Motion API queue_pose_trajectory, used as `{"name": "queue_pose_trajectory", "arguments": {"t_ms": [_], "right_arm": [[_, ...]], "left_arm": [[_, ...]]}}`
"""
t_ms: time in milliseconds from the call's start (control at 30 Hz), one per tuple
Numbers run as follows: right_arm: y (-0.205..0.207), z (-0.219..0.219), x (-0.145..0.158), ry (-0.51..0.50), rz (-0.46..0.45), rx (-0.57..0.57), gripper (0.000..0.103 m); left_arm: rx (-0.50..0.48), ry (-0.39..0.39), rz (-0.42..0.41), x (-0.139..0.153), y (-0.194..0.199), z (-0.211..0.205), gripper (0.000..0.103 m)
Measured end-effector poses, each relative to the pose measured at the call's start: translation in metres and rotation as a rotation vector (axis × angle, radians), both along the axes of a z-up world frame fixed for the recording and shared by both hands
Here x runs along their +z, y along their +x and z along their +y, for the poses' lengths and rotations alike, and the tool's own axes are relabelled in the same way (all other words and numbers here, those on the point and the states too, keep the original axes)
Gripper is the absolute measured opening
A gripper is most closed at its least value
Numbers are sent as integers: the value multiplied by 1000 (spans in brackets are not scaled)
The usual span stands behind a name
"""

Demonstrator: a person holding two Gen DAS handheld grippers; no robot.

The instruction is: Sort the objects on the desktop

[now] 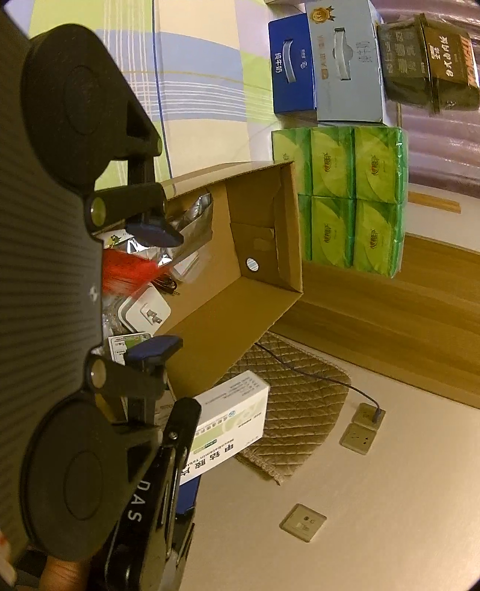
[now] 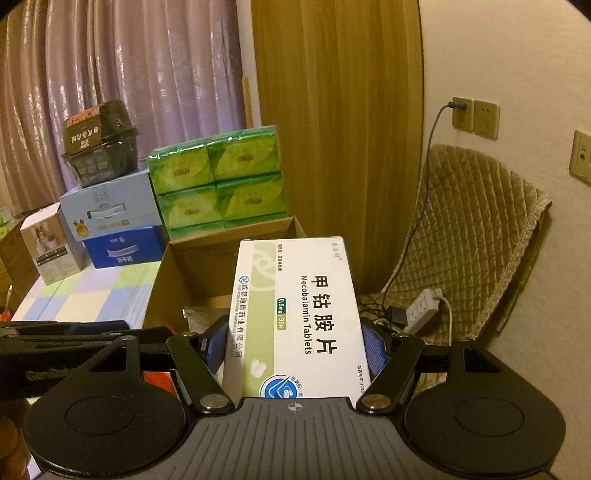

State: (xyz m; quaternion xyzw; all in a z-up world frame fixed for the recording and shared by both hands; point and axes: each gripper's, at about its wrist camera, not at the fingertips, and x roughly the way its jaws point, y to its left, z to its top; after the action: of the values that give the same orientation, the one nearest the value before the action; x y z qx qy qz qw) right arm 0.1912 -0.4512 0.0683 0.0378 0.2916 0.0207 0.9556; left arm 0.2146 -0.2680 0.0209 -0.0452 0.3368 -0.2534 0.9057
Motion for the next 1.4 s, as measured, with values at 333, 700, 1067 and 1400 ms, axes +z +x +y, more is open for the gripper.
{"name": "queue_pose_trajectory", "arguments": {"t_ms": [333,700,1067,1400], "right_arm": [[4,4,-5,24,15,16,68],[14,13,-5,105,0,51,90],[-45,0,-12,124,9,5,101],[-96,-4,-6,84,51,-13,101]], "left_arm": [[64,7,9,-5,-6,27,47],[108,28,1,-10,-18,45,76],[137,80,-9,-12,-54,50,102],[191,156,10,-2,-92,53,102]]}}
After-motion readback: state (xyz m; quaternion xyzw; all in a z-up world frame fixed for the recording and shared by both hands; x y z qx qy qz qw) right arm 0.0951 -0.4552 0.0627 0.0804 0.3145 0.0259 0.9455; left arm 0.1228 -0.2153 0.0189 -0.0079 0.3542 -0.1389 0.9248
